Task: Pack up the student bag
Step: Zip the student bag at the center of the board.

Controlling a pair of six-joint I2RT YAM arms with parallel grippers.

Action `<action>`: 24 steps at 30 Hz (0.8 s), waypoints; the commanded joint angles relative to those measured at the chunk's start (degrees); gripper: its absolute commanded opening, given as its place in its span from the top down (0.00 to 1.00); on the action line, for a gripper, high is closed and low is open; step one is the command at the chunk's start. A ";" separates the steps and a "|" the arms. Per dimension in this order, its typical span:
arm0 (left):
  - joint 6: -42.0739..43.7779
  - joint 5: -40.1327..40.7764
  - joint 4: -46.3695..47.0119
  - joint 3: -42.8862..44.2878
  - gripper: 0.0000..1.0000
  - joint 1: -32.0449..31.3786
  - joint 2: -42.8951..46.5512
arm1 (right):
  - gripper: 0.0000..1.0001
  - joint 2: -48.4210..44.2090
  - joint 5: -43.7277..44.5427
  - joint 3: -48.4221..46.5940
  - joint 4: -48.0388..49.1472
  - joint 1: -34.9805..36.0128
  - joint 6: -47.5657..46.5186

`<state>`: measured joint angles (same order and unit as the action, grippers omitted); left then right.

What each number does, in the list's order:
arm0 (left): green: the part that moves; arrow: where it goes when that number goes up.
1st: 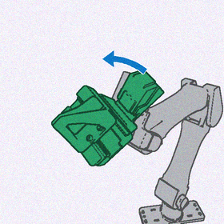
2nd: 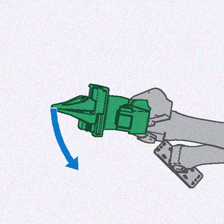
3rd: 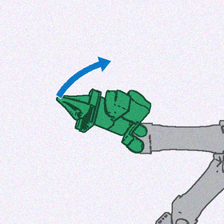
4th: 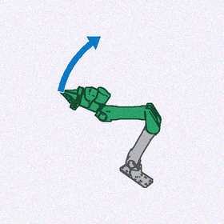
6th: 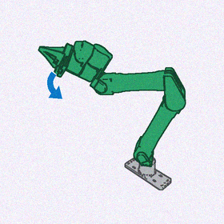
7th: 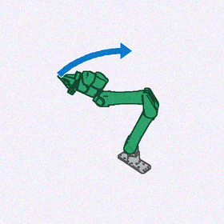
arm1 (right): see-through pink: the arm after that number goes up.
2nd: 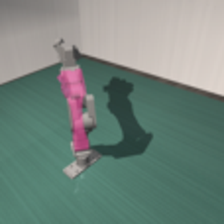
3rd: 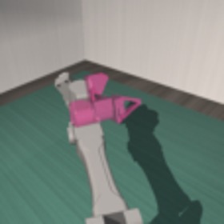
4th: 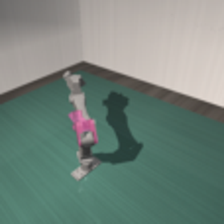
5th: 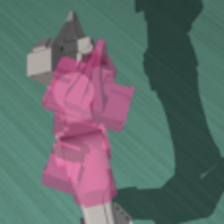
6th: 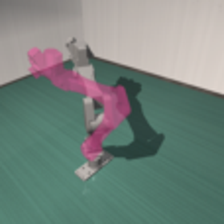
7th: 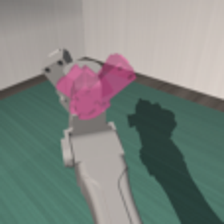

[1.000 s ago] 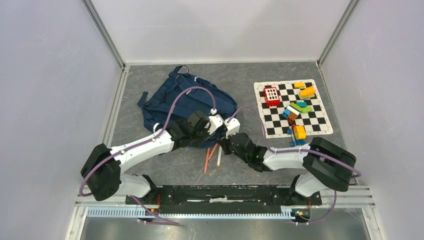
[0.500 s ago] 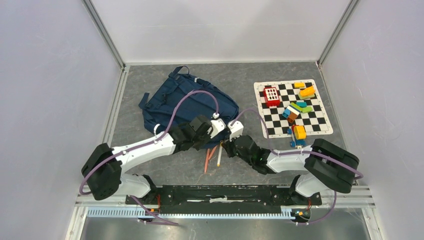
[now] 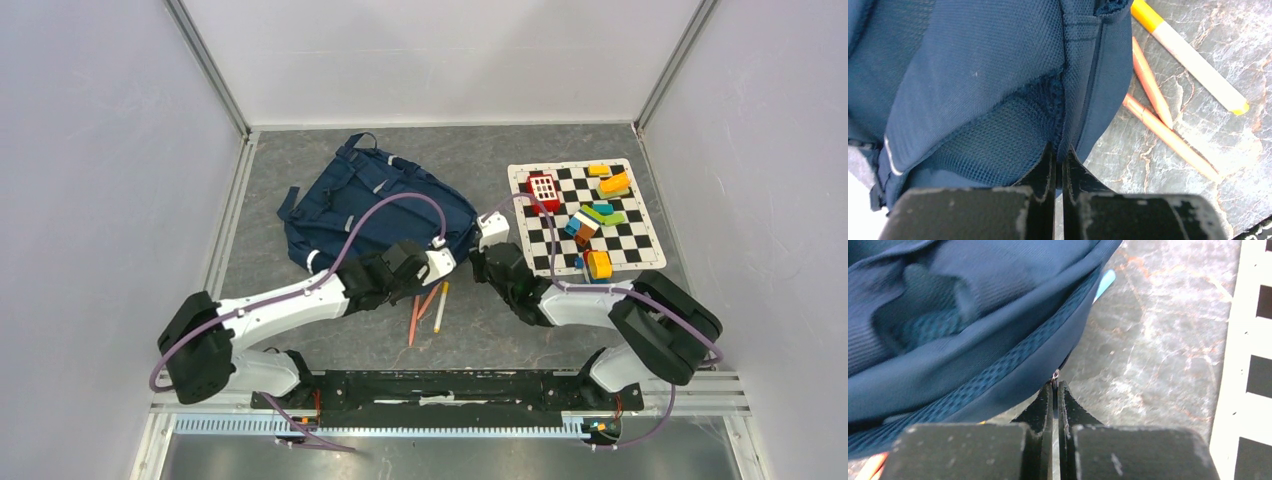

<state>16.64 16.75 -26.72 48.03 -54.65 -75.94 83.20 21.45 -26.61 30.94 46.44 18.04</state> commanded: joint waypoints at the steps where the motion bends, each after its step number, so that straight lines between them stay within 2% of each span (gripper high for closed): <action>1: -0.81 6.72 -9.09 0.49 0.98 -0.10 5.87 | 1.00 2.45 0.78 -5.06 2.79 -4.08 -8.38; 3: -2.27 7.15 -10.28 0.31 0.97 -0.08 7.78 | 1.00 2.80 -5.19 -7.44 1.14 -4.01 -11.21; 4: -3.51 7.11 -10.45 0.31 0.90 -0.09 8.93 | 1.00 2.44 -7.48 -8.00 0.63 -3.59 -11.44; 6: -5.75 5.14 -10.17 0.77 0.54 -0.10 11.26 | 1.00 1.35 -9.94 -7.25 1.66 -2.36 -11.20; 8: -7.59 0.49 -8.61 1.72 0.28 -0.10 13.71 | 1.00 0.75 -10.93 -6.11 2.51 -1.47 -9.99; 10: -9.56 -4.09 -5.35 2.75 0.13 -0.10 16.64 | 1.00 0.74 -11.90 -5.02 3.32 -1.31 -8.21; 12: -11.40 -7.41 0.06 2.54 0.04 -0.09 18.63 | 1.00 0.73 -13.05 -3.63 4.48 -1.28 -6.87; 15: -13.30 -9.64 6.94 2.35 0.00 -0.10 17.94 | 1.00 0.12 -14.33 -1.82 5.65 -1.11 -5.30; 19: -11.82 -6.58 9.69 5.53 0.00 -0.08 10.64 | 1.00 -1.25 -14.51 -0.33 6.42 -1.07 -4.55; 24: -9.75 -6.51 16.23 6.46 0.00 -0.10 4.61 | 1.00 -2.44 -14.73 0.22 5.71 -1.10 -4.44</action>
<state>6.79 10.37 -18.57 52.69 -54.74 -68.36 83.55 8.86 -26.98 32.95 44.77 12.51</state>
